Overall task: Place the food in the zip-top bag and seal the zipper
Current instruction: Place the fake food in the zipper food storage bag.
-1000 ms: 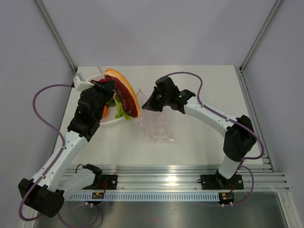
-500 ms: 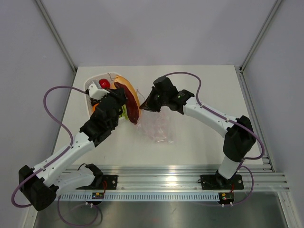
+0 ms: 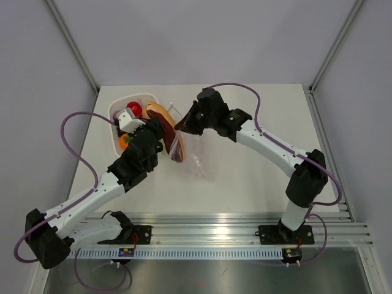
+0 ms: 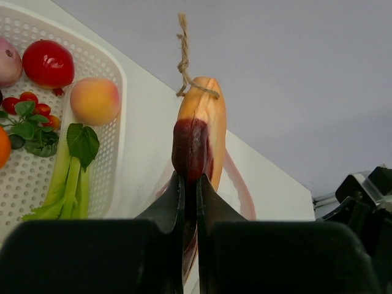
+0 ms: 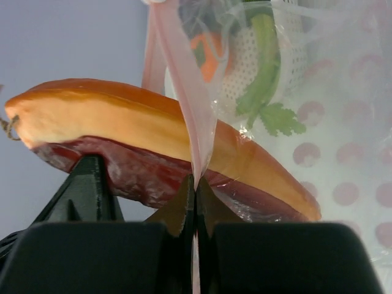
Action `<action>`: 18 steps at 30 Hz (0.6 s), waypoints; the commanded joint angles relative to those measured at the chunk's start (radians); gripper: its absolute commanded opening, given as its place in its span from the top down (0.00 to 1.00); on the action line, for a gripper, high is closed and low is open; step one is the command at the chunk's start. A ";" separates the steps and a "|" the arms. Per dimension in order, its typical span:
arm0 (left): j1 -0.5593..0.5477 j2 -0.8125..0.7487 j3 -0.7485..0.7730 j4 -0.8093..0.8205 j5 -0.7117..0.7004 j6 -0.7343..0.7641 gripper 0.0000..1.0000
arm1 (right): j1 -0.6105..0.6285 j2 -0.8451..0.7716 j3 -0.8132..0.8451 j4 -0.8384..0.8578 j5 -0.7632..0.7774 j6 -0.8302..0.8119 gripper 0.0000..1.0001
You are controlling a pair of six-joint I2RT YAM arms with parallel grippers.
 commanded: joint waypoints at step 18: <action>-0.054 -0.202 -0.045 0.031 0.029 0.188 0.12 | 0.012 -0.039 -0.008 0.059 0.037 -0.030 1.00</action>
